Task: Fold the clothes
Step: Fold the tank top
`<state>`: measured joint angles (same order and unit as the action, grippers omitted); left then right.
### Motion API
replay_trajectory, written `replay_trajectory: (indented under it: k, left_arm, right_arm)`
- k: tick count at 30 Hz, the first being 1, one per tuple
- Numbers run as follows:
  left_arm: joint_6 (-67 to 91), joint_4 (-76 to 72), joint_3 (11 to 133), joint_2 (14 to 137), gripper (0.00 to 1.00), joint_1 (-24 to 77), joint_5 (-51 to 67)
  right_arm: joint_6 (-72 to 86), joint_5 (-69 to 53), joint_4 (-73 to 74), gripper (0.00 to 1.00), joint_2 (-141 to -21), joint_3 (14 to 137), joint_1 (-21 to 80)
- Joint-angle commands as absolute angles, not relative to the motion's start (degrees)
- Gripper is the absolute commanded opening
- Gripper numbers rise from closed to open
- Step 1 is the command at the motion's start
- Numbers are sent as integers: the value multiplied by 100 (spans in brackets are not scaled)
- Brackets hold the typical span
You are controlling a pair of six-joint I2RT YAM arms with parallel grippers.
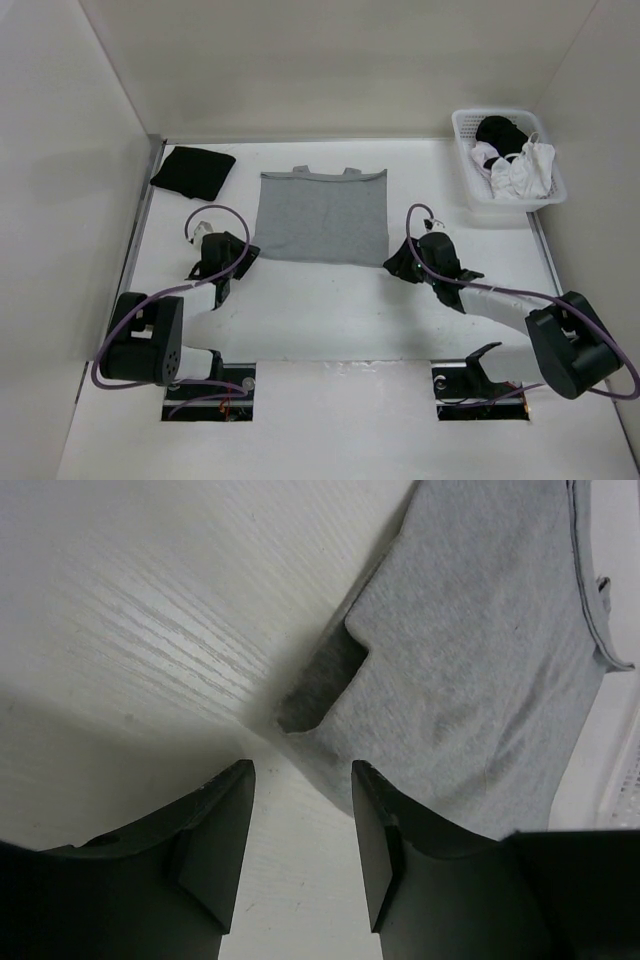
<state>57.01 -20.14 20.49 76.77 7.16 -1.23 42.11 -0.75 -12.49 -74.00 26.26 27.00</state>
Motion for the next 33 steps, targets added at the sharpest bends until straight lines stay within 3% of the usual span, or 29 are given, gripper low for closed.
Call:
replay_trajectory:
  k: [1, 13, 21, 25, 33]
  left_arm:
    - [5845, -2689, 2153, 7857, 40, 637, 9]
    - [5915, -2698, 2241, 8253, 12, 470, -149]
    - [5985, -2953, 2145, 8385, 3, 461, -79]
    - [5985, -3023, 2083, 8341, 1, 452, -35]
    - [5985, -3023, 2127, 8175, 0, 488, -26]
  right_arm:
    - [4420, 105, -1837, 40, -7409, 2479, 2650]
    - [4728, -70, -1977, 49, -7866, 2549, 2430]
    - [4887, -167, -2144, 51, -8287, 2654, 2439]
    - [4983, -325, -2223, 41, -8543, 2751, 2369]
    - [5194, -501, -2513, 11, -8702, 2760, 2298]
